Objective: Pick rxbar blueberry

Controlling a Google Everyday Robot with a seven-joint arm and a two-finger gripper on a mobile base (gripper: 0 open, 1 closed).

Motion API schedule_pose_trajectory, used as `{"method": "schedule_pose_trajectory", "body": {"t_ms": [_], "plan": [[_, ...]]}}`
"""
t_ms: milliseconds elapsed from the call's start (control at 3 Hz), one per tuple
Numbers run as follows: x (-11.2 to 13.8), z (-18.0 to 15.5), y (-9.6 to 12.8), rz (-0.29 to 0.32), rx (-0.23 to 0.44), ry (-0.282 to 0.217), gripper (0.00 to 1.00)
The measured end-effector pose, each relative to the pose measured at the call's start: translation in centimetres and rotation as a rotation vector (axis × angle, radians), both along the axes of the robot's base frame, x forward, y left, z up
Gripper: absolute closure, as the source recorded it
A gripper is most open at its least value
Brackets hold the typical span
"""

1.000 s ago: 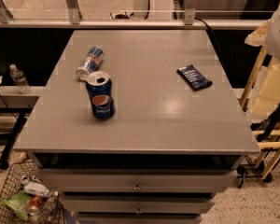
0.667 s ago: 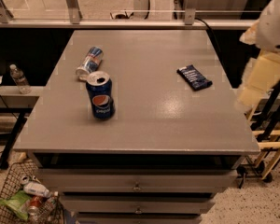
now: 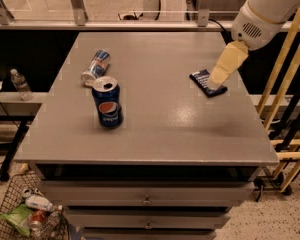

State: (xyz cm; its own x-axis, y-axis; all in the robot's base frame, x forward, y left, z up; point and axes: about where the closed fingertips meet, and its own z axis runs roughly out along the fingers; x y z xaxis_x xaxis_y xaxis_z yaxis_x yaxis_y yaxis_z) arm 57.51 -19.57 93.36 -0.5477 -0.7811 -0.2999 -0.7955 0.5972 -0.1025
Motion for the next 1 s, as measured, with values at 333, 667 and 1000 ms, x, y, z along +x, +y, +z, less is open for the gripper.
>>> {"method": "schedule_pose_trajectory", "body": {"t_ms": [333,667,1000], "plan": [[2.5,-2.1,1.1,-0.026,0.024,-0.013,0.0],[4.4,-4.2,1.0,-0.038,0.006,-0.028,0.0],[6.0,-5.9,0.6,-0.054,0.018,-0.019,0.0]]}}
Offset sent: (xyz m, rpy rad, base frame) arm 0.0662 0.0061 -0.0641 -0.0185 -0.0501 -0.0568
